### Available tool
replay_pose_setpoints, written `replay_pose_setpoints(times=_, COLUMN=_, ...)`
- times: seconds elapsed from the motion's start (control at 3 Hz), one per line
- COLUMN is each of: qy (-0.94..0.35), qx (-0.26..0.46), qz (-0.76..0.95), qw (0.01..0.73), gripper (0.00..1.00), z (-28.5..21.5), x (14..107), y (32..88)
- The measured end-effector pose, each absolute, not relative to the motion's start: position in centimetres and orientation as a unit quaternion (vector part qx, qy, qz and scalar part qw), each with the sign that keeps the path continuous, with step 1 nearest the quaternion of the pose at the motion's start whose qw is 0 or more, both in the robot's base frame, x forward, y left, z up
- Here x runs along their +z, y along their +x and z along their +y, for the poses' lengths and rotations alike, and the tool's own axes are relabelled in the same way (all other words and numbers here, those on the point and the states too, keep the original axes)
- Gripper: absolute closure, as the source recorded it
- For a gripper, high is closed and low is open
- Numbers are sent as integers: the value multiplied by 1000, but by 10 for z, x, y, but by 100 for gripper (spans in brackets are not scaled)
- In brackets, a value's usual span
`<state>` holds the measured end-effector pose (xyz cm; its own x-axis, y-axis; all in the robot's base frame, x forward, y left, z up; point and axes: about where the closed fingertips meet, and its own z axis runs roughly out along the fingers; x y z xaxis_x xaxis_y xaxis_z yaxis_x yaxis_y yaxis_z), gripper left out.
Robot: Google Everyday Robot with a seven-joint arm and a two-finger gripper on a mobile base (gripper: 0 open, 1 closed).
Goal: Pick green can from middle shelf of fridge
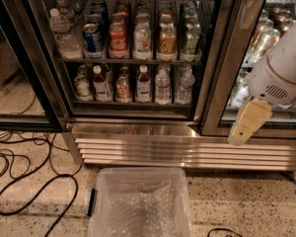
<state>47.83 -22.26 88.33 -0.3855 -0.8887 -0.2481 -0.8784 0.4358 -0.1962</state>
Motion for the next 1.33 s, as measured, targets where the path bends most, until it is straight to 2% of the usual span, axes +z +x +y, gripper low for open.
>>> replay_pose_setpoints(times=0.67, qy=-515, qx=-15, qz=837, qw=182, gripper=0, z=-210, x=870, y=492)
replay_pose_setpoints(times=1.33, qy=-407, qx=-17, qz=871, qw=274, gripper=0, z=-182, x=854, y=566)
